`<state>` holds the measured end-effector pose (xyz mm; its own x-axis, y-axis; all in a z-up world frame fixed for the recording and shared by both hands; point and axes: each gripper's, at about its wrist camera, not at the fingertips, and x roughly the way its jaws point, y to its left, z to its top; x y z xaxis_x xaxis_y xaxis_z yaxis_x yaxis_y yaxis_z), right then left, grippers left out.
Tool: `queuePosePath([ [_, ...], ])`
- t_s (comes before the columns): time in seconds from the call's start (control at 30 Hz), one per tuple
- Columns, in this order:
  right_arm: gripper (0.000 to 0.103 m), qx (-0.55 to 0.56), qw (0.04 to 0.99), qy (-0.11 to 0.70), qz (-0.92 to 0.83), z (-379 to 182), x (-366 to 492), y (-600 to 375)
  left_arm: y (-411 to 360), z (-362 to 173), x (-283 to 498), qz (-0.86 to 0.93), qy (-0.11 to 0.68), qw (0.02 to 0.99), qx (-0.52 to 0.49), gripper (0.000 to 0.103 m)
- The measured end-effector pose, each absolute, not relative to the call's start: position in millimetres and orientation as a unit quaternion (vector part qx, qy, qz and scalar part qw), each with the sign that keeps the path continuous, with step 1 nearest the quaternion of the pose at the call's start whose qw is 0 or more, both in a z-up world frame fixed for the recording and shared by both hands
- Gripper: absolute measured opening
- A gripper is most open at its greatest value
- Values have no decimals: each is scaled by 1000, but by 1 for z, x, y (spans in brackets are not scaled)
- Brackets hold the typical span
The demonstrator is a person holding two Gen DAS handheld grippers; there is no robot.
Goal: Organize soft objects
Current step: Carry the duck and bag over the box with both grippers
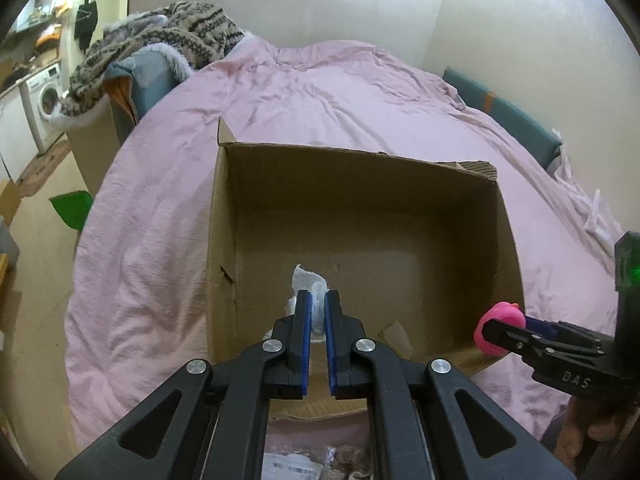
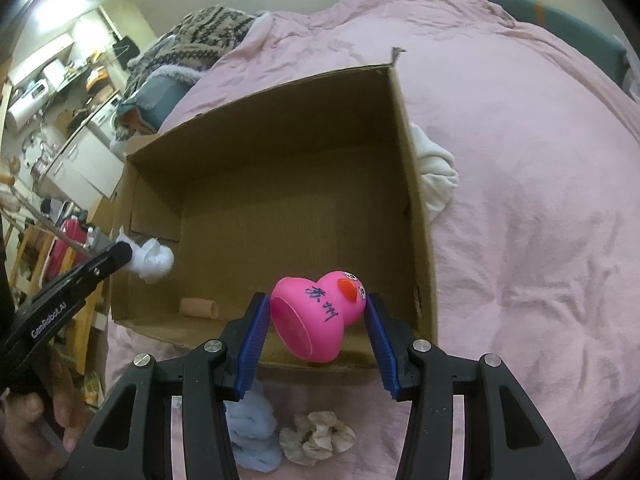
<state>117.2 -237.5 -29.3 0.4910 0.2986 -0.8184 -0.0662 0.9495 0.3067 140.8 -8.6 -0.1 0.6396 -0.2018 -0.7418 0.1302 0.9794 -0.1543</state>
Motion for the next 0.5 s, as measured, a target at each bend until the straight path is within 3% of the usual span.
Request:
queuePosePath([
  [0.5, 52, 131, 851, 498, 100, -30, 120, -242, 1, -3, 139, -95, 422, 899, -67, 9],
])
